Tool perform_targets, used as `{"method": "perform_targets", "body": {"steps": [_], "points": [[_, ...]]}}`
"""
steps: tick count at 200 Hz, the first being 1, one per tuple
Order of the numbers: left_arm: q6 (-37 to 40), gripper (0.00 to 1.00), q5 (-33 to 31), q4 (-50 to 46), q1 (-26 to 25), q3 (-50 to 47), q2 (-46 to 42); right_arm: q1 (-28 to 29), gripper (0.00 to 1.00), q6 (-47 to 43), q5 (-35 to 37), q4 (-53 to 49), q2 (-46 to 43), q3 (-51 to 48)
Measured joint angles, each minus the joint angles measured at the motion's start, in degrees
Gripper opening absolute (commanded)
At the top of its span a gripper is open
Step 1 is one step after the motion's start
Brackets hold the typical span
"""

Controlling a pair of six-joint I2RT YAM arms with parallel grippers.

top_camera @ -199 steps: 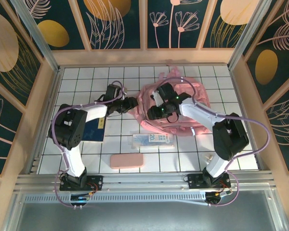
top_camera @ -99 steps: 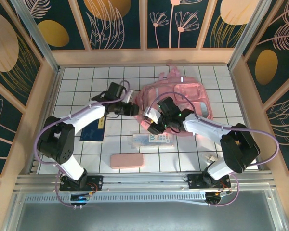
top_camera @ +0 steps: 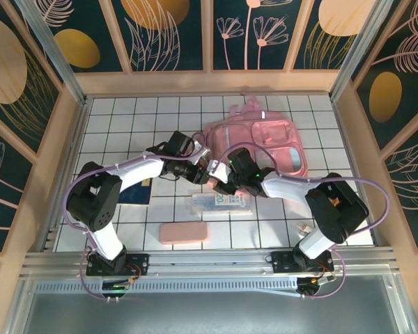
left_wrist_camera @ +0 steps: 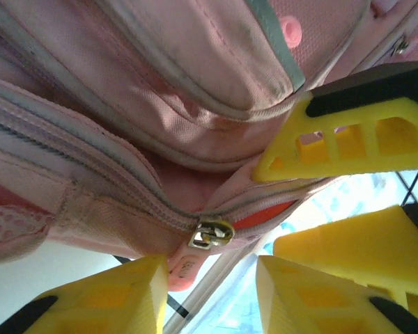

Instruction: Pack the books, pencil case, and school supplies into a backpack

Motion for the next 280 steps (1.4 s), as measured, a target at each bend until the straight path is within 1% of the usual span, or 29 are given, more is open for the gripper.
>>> {"method": "perform_targets", "body": {"steps": [6,17,23,27,43,82,115,129,146,172,208,223,239,251,264,268,272,280], "points": [[0.3,0.32,0.1,0.4,0.0,-0.5,0.0,0.0,0.27,-0.2,0.0,0.8,0.2,-0.3],[0.9,0.26,0.2,1.5,0.0,-1.6,0.0,0.0,0.09,-0.9,0.2,1.7,0.3,-0.8],[1.3,0.21,0.3,2.1,0.0,-2.1,0.2,0.0,0.03,-1.3,0.2,2.1,0.4,-1.0],[1.7,0.15,0.3,2.6,0.0,-2.4,0.3,0.0,0.00,-1.5,0.2,2.3,0.4,-1.0],[2.1,0.00,0.3,3.9,0.0,-2.8,1.5,0.0,0.00,-2.5,0.5,3.2,0.4,-1.6],[4.5,0.00,-0.5,7.2,0.0,-3.7,0.5,0.0,0.00,-5.0,2.1,5.5,-1.1,-3.9],[7.5,0.00,-1.2,10.0,0.3,-8.1,-7.2,0.0,0.00,-9.0,3.3,5.3,-6.0,-5.2],[8.4,0.00,-0.9,11.1,1.3,-8.8,-9.8,0.0,0.00,-11.0,3.8,4.9,-8.3,-5.4],[8.7,0.00,0.6,12.5,4.0,-8.9,-11.4,0.0,0.00,-13.9,4.6,4.8,-10.8,-6.2],[8.7,0.00,2.7,13.4,8.7,-8.9,-11.4,0.0,0.00,-18.1,6.3,4.8,-13.3,-8.3],[8.4,0.00,3.3,13.7,10.9,-6.8,-8.5,-0.9,0.00,-24.7,9.1,4.9,-15.3,-11.3],[7.8,0.00,3.4,14.7,11.7,-4.7,-5.7,-2.8,0.00,-26.9,9.9,5.6,-16.2,-12.9],[7.3,0.00,4.0,15.8,12.0,-3.9,-3.7,-6.3,0.00,-28.5,10.3,6.8,-17.0,-13.7],[6.7,0.00,5.0,16.4,12.0,-3.9,-3.3,-8.7,0.10,-29.1,10.8,7.8,-17.2,-13.9],[5.5,0.00,5.5,17.6,12.0,-3.9,-3.3,-10.1,0.19,-29.4,11.8,8.4,-17.1,-13.8],[5.2,0.00,5.4,17.9,12.0,-4.0,-3.5,-10.3,0.22,-29.1,12.3,7.8,-17.2,-13.6],[4.9,0.00,4.9,18.2,12.0,-4.1,-3.6,-10.8,0.28,-29.4,12.3,6.5,-17.2,-13.2],[4.3,0.00,4.1,19.0,12.3,-4.7,-4.1,-11.6,0.31,-28.7,11.4,3.3,-17.2,-12.1]]}}
